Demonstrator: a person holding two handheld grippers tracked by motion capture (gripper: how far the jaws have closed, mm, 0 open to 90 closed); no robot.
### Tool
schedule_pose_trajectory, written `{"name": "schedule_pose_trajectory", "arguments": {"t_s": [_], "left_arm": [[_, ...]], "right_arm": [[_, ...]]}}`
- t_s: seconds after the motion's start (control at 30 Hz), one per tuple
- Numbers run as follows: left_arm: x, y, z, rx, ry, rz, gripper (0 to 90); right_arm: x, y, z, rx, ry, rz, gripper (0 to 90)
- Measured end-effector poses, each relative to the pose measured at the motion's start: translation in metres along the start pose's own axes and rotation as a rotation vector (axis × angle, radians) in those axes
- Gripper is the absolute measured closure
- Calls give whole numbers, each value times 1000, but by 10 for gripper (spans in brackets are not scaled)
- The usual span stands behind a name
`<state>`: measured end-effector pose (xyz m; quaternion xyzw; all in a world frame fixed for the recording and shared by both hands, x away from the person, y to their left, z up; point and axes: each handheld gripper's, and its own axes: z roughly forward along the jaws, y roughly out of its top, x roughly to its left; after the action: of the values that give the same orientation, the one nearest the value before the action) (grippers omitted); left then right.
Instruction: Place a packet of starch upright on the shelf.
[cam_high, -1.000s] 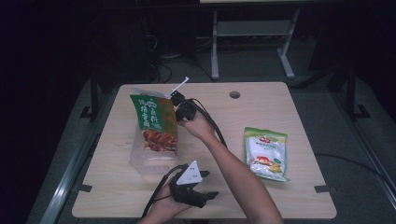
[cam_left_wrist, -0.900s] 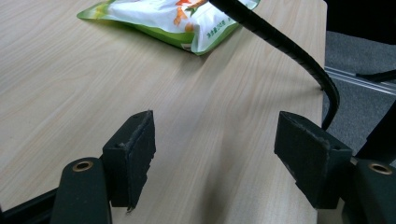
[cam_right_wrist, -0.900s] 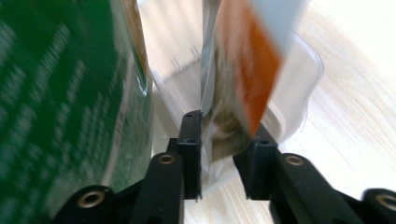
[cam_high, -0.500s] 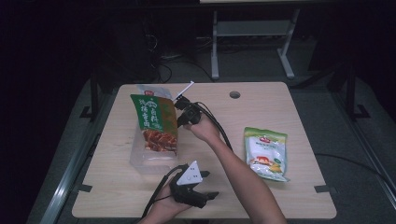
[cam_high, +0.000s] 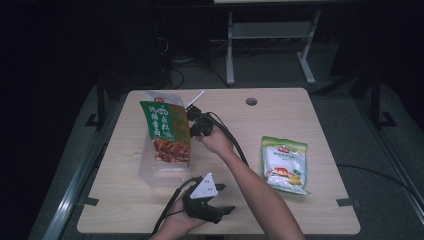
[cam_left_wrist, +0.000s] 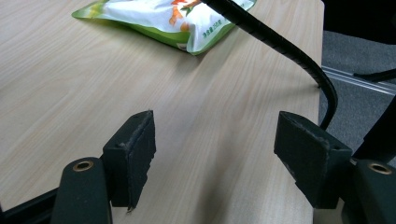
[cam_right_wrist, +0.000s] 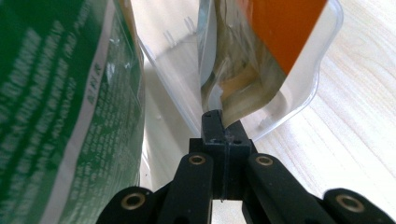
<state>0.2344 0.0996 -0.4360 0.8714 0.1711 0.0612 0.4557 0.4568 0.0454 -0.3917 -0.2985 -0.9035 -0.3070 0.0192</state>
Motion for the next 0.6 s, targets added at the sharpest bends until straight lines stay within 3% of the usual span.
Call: {"name": "schedule_pose_trajectory", "arguments": {"t_s": [0.3, 0.33, 0.47, 0.6], "left_arm": [[-3, 0, 0, -2, -7, 2, 287], [-3, 0, 0, -1, -8, 3, 287], [-2, 0, -1, -6, -9, -3, 287], [-2, 0, -1, -6, -9, -8, 287]], "right_arm": [[0, -5, 3, -22, -8, 22, 900], [1, -5, 3, -23, -12, 3, 892], [2, -3, -4, -72, 34, 25, 730], [3, 1, -11, -87, 25, 28, 714]]}}
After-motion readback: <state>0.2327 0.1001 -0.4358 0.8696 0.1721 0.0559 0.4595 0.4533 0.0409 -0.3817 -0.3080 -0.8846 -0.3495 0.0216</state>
